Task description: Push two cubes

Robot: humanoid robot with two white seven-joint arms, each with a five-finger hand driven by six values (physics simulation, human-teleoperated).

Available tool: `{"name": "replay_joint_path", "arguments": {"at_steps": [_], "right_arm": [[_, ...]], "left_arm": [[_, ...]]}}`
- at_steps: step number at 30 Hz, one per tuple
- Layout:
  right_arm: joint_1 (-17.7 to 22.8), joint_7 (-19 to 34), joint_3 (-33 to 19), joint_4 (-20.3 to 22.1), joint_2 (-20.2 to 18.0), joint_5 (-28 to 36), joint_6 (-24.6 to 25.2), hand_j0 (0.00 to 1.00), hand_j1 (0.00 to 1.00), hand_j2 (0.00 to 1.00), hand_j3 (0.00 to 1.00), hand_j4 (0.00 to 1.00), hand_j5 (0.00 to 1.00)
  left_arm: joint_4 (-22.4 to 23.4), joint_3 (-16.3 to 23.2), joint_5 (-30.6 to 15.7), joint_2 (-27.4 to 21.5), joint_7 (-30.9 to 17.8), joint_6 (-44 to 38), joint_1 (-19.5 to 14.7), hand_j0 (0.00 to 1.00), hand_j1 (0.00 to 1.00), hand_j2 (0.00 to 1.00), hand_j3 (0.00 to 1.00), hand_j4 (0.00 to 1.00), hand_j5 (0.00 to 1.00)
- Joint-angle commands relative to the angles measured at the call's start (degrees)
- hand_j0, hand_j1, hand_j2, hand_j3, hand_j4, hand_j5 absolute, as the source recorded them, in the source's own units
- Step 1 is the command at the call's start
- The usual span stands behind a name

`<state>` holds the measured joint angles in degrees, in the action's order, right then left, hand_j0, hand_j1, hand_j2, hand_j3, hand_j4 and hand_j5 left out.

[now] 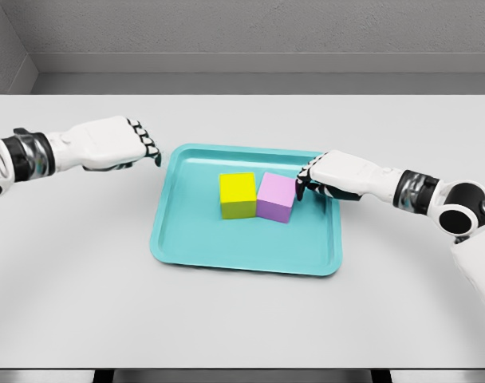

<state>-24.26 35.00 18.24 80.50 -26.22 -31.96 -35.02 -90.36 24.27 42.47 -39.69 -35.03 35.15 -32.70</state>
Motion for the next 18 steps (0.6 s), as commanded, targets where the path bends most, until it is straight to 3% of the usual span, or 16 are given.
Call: {"name": "replay_joint_path", "arguments": {"at_steps": [1, 18], "right_arm": [[-0.09, 0.00, -0.04, 0.01, 0.12, 0.14, 0.02, 0.43, 0.43, 0.43, 0.43, 0.43, 0.43], [-1.67, 0.00, 0.22, -0.43, 1.26, 0.14, 0.02, 0.43, 0.43, 0.43, 0.43, 0.43, 0.43]], "left_arm": [[0.63, -1.68, -0.89, -1.27, 0.03, -0.15, 0.09, 0.63, 0.63, 0.63, 0.63, 0.63, 0.63], [1.68, -3.18, -1.07, -1.44, 0.03, -0.15, 0.09, 0.63, 0.63, 0.63, 0.63, 0.63, 0.63]]}}
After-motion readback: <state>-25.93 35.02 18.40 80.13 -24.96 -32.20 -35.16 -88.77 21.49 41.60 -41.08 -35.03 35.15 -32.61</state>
